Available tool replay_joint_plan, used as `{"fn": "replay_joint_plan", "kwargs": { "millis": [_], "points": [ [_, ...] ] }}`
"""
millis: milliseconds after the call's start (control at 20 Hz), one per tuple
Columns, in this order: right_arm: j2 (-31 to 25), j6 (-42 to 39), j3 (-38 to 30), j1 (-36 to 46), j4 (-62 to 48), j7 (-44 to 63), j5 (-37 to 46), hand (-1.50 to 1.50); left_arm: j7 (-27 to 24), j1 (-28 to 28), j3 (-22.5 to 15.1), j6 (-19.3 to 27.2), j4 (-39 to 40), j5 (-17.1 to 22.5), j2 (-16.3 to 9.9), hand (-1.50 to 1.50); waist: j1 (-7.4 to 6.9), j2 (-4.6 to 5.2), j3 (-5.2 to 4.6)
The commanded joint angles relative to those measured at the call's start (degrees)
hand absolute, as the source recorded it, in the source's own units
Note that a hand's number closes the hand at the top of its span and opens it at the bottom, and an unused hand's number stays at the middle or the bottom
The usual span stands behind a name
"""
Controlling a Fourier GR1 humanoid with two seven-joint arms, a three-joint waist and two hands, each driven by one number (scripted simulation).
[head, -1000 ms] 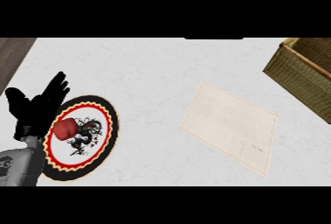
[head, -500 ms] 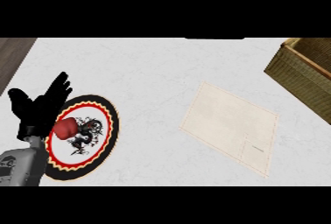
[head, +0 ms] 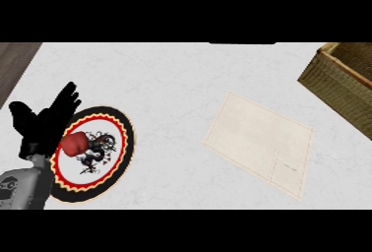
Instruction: Pick the cupcake from the placemat and place it in the basket
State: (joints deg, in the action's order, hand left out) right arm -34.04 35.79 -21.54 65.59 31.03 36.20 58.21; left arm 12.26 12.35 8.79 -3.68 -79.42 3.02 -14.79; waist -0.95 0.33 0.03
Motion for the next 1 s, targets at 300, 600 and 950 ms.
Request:
{"fn": "replay_joint_plan", "kwargs": {
  "millis": [300, 600, 950],
  "points": [
    [-2.4, 12.7, -7.4, -2.3, 7.3, -0.4, -6.9, -1.50, 1.2, 0.7, 0.8, -0.5, -0.2, 0.2, -0.9, 0.00, 0.81, -0.33, 0.01],
    [-5.2, 5.2, -12.3, -12.8, 23.4, -1.4, -16.8, -1.50, -0.3, -0.9, 2.0, 1.7, 0.8, -0.4, 0.0, 0.00, 3.35, -1.09, -0.03],
    [-4.7, -12.2, -14.8, -30.7, 45.5, 4.2, -26.4, -1.50, -0.7, -4.8, 1.7, 1.0, -1.3, -0.6, 0.1, 0.00, 4.92, -1.69, -0.08]
  ]
}}
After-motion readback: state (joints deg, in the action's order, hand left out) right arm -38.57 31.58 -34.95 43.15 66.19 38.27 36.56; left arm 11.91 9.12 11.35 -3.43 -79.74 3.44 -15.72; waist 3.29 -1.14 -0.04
